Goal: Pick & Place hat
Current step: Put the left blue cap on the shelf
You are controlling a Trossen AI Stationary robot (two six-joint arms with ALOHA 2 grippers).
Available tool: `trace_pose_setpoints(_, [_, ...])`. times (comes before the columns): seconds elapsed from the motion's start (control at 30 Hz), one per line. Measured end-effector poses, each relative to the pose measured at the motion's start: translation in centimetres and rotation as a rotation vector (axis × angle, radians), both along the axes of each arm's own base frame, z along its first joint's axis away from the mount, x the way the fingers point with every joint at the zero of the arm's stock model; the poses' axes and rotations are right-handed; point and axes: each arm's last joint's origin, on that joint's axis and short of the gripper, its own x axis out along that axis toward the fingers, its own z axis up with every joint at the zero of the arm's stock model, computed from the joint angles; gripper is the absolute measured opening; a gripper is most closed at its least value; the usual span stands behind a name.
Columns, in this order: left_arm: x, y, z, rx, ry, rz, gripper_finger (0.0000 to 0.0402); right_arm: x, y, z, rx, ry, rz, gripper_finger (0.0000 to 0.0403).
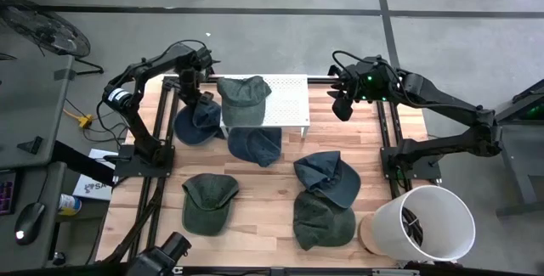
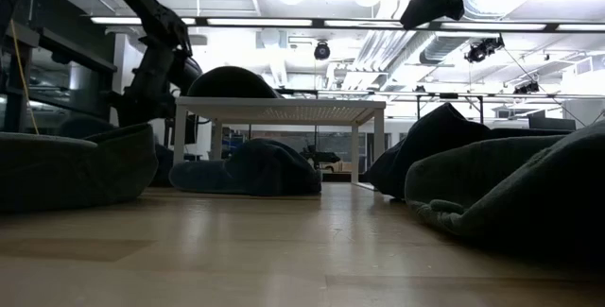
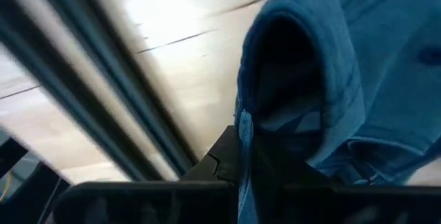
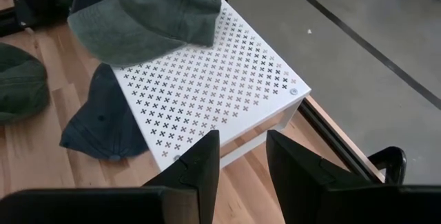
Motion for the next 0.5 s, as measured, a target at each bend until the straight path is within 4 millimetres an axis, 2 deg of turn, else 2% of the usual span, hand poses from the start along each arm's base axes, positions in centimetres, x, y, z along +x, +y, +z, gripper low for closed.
trace_pose_setpoints(0.17, [0.4,0.2,2.3,0.04,0.069,0.0,0.0007,0.1,0.0,0.1,-0.005,-0.01,0.001,0.0114])
trace_pose_setpoints(0.5, [0.8,-0.3,8.7,0.21,0.139,0.003,0.0007,0.1,0.0,0.1,-0.008,-0.01,0.003,0.0114])
